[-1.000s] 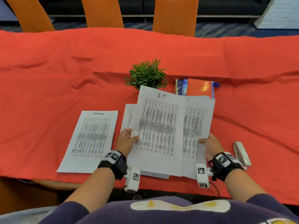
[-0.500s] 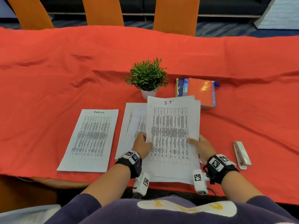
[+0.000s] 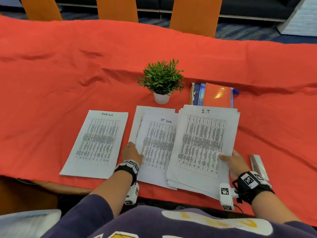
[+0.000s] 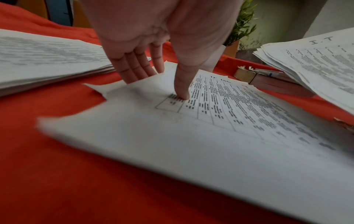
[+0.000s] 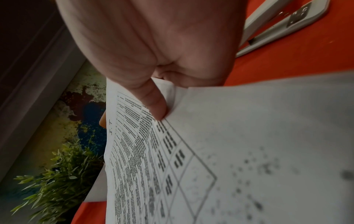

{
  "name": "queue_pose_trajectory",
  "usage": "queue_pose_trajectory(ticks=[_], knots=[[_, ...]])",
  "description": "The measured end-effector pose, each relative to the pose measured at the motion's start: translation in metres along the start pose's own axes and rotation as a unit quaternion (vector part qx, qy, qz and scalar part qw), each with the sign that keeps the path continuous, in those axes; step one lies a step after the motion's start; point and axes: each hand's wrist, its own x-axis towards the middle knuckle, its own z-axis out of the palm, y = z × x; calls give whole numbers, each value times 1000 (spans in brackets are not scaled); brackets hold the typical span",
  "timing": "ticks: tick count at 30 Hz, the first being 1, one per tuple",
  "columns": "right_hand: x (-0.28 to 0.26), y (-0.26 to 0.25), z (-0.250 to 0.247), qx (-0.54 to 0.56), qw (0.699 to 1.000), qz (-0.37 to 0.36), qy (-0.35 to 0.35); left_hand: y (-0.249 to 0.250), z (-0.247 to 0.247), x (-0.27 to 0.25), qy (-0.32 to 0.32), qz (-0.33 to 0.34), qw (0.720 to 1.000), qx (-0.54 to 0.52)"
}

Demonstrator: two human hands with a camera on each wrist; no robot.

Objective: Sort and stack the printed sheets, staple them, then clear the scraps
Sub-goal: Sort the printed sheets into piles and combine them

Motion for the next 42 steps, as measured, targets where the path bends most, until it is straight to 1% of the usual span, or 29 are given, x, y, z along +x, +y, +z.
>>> queue_pose_trajectory(ticks=[3,6,9,13,16,20,24,27,31,33,36,40,42], knots=[[0,-1,2,0,1000,0,-5,0,-1,1,11,13,999,-43],[2,-2,4,-2,1000,8,0,-2,-1,1,21,-6,995,-94],[7,-1,6,-2,1000,12,4,-2,-5,-3,12,-24,988,-153],[11,1,6,-2,1000,10,0,-3,-10,-8,18,-11,990,-141],[15,6,2,-3,1000,10,-2,-4,-11,-11,52,21,991,-117],[19,9,-1,4,1000,12,-1,2,-10,-16,37,70,991,-104],[8,3,1,19,1000,7,-11,8,-6,-17,36,90,991,-90],[7,2,0,20,1000,3,-13,9,-4,-15,24,69,992,-104],[8,5,-3,18,1000,5,-6,8,-6,-11,-17,5,986,-165],[7,5,-4,21,1000,6,-2,10,-8,-9,-31,-20,985,-171],[7,5,-4,16,1000,2,3,11,-9,-6,-37,-12,988,-146],[8,7,-4,17,1000,2,0,8,-13,-7,-21,-9,990,-140],[8,8,-3,20,1000,6,2,7,-16,-8,-11,-8,993,-120]])
